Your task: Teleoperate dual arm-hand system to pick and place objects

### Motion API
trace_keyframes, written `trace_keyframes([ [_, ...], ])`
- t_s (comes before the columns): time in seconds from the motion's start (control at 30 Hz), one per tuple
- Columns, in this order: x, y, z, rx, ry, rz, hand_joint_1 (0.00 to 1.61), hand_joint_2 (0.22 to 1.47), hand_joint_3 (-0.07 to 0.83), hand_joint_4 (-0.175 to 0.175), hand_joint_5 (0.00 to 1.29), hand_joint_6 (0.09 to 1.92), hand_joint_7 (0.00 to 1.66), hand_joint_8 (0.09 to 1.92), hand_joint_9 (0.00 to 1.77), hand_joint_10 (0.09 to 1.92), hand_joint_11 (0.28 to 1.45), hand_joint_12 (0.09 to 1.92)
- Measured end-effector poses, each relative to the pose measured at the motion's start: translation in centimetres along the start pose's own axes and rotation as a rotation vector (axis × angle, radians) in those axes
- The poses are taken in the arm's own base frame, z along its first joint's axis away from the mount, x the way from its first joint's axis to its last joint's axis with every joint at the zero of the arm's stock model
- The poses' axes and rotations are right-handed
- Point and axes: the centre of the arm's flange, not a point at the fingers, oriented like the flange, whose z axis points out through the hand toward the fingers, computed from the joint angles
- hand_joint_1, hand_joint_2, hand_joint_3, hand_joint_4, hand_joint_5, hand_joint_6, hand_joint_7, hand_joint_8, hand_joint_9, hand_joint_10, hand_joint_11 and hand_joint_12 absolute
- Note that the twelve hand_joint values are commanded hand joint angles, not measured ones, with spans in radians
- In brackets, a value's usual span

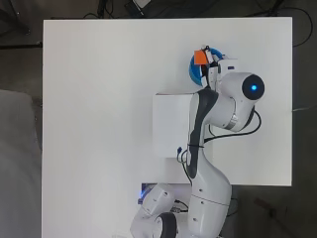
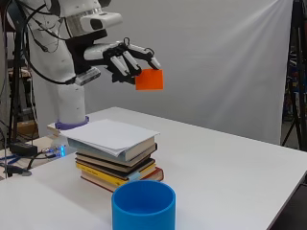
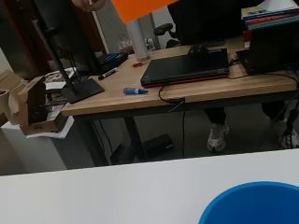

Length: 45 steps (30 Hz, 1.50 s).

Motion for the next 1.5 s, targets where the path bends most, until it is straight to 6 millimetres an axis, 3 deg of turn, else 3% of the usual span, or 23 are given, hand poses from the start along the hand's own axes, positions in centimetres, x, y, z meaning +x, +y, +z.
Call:
trace_keyframes([
  [0.1, 4.2, 1.0, 3.5, 0.040, -0.024, -0.078, 0.91, 1.24, 0.001, 0.175, 0.73, 1.37, 0.98, 1.92, 1.30, 1.92, 0.98, 1.88],
  [0.17, 5.7, 2.2, 6.7, 0.068, -0.056, -0.088, 0.91, 1.24, 0.001, 0.175, 0.73, 1.37, 0.97, 1.92, 1.30, 1.92, 0.97, 1.87],
  [0.3, 4.2, 5.1, 11.6, 0.084, -0.157, -0.030, 0.91, 1.24, 0.001, 0.175, 0.73, 1.38, 0.96, 1.90, 1.26, 1.92, 0.93, 1.85],
  [0.37, 3.3, 5.6, 11.9, 0.083, -0.174, -0.003, 0.90, 1.25, 0.002, 0.175, 0.72, 1.40, 0.95, 1.88, 1.24, 1.92, 0.90, 1.82],
  [0.57, -0.2, 7.2, 9.8, 0.041, -0.197, 0.077, 0.90, 1.25, 0.001, 0.175, 0.70, 1.43, 0.91, 1.76, 1.14, 1.86, 0.78, 1.70],
  [0.7, 0.2, 8.1, 10.3, 0.041, -0.215, 0.083, 0.90, 1.25, 0.000, 0.175, 0.71, 1.43, 0.91, 1.73, 1.13, 1.82, 0.75, 1.66],
  [0.73, 0.8, 8.2, 10.7, 0.041, -0.231, 0.075, 1.00, 1.25, 0.008, 0.049, 0.68, 1.39, 0.88, 1.66, 1.10, 1.81, 0.73, 1.65],
  [0.77, 1.3, 8.2, 11.4, 0.043, -0.254, 0.069, 1.09, 1.26, 0.010, -0.052, 0.65, 1.36, 0.86, 1.60, 1.07, 1.80, 0.70, 1.62],
  [0.8, 1.6, 8.4, 12.3, 0.048, -0.272, 0.071, 1.14, 1.26, 0.009, -0.113, 0.63, 1.34, 0.84, 1.57, 1.05, 1.78, 0.69, 1.60],
  [0.83, 1.6, 8.7, 13.4, 0.057, -0.284, 0.074, 1.16, 1.26, 0.008, -0.145, 0.62, 1.33, 0.83, 1.56, 1.04, 1.78, 0.68, 1.59],
  [0.9, 1.4, 9.6, 15.4, 0.079, -0.292, 0.069, 1.18, 1.26, 0.005, -0.169, 0.61, 1.32, 0.83, 1.55, 1.04, 1.78, 0.69, 1.60],
  [1.0, 0.4, 10.5, 17.7, 0.102, -0.326, 0.072, 1.18, 1.27, 0.003, -0.175, 0.60, 1.34, 0.82, 1.54, 1.03, 1.79, 0.69, 1.62],
  [1.13, 0.3, 11.4, 19.1, 0.115, -0.339, 0.074, 1.18, 1.28, 0.002, -0.175, 0.59, 1.34, 0.81, 1.58, 1.07, 1.84, 0.75, 1.67],
  [1.17, 0.4, 11.7, 19.4, 0.113, -0.346, 0.072, 1.05, 1.24, -0.007, -0.106, 0.51, 1.03, 0.74, 1.23, 0.97, 1.52, 0.67, 1.43],
  [1.2, 0.6, 11.9, 19.6, 0.109, -0.350, 0.069, 0.77, 1.14, -0.017, -0.064, 0.38, 0.64, 0.57, 0.77, 0.75, 1.01, 0.56, 0.95],
  [1.23, 0.9, 12.0, 19.7, 0.106, -0.354, 0.068, 0.56, 1.08, -0.014, -0.049, 0.25, 0.35, 0.39, 0.42, 0.52, 0.58, 0.47, 0.55],
  [1.27, 0.9, 12.0, 19.5, 0.101, -0.355, 0.071, 0.44, 1.06, -0.008, -0.044, 0.16, 0.18, 0.26, 0.21, 0.37, 0.32, 0.42, 0.29],
  [1.33, 0.4, 11.9, 16.7, 0.076, -0.329, 0.085, 0.33, 1.06, 0.000, -0.040, 0.09, 0.09, 0.14, 0.09, 0.26, 0.09, 0.37, 0.09],
  [1.4, -0.4, 11.2, 9.1, 0.008, -0.260, 0.104, 0.30, 1.06, 0.000, -0.036, 0.07, 0.09, 0.12, 0.09, 0.23, 0.09, 0.36, 0.09],
  [1.5, -0.7, 6.9, -5.5, -0.162, -0.203, 0.138, 0.28, 1.06, -0.001, -0.028, 0.09, 0.09, 0.12, 0.09, 0.24, 0.09, 0.37, 0.09],
])
